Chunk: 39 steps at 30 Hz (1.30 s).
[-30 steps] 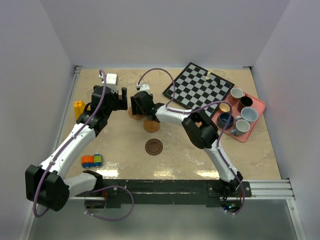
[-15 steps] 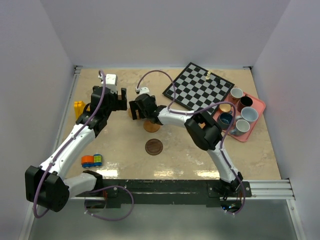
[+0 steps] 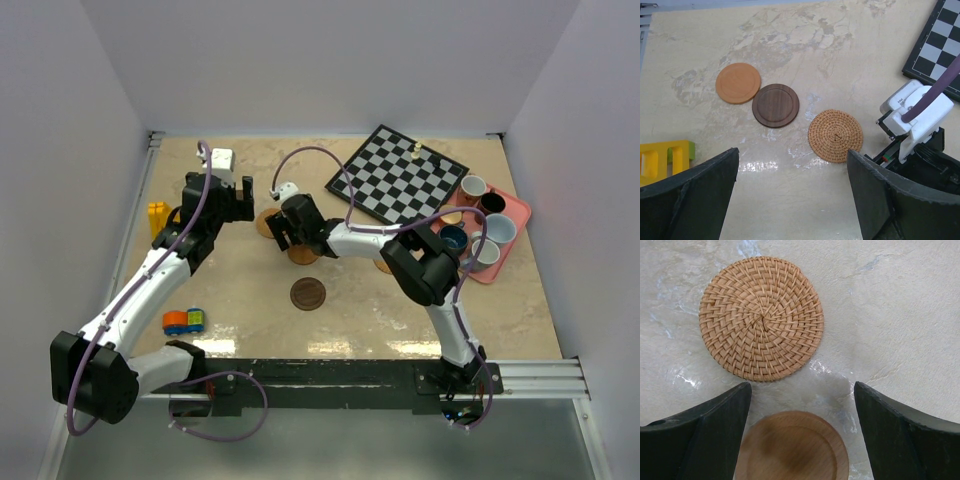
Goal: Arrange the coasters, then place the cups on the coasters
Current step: Move the coaster to the center of the board.
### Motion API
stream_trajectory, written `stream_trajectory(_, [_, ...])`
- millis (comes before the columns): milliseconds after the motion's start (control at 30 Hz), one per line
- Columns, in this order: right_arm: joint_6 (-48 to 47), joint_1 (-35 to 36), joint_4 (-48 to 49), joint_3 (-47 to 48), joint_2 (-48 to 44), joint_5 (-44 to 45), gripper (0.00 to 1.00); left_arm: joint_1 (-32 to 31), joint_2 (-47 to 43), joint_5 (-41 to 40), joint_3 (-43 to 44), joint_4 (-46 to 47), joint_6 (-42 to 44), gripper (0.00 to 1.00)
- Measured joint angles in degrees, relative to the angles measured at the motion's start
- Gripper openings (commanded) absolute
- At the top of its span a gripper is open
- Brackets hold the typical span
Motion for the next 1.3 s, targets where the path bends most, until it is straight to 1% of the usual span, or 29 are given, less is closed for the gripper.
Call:
stream_trajectory(133, [-3.13, 0.00, 0.57, -0.35, 0.00, -1.36, 0.85, 0.00, 0.00, 0.00, 0.00, 0.00, 0.00, 0.93])
stream_trajectory(300, [-5.38, 0.00, 1.36, -1.18, 0.00, -2.86, 0.80, 0.00, 0.00, 0.00, 0.00, 0.00, 0.00, 0.93])
stream_trajectory(633, [-6.43, 0.46, 3.45, -1.33, 0.39, -2.19, 0.71, 0.57, 0.00, -1.33, 0.00, -0.02, 0.00, 0.94])
stream_trajectory(800, [-6.47, 0.96, 4.74, -1.31, 1.14, -1.18, 0.69, 2.29, 0.00, -1.29, 0.00, 0.00, -0.02, 0.94])
stream_trajectory(1033, [-6.49, 1.42, 6.23, -1.14, 1.77, -1.14, 0.66, 2.64, 0.00, -1.27, 0.00, -0.02, -0.02, 0.94])
stream_trajectory(1167, [-6.49, 1.60, 7.15, 0.22, 3.10, -1.18, 0.62, 2.64, 0.00, -1.27, 0.00, -0.02, -0.02, 0.94])
stream_trajectory(1300, [-6.49, 1.64, 7.41, 1.29, 3.91, -1.22, 0.61, 2.73, 0.00, -1.27, 0.00, -0.02, 0.00, 0.94])
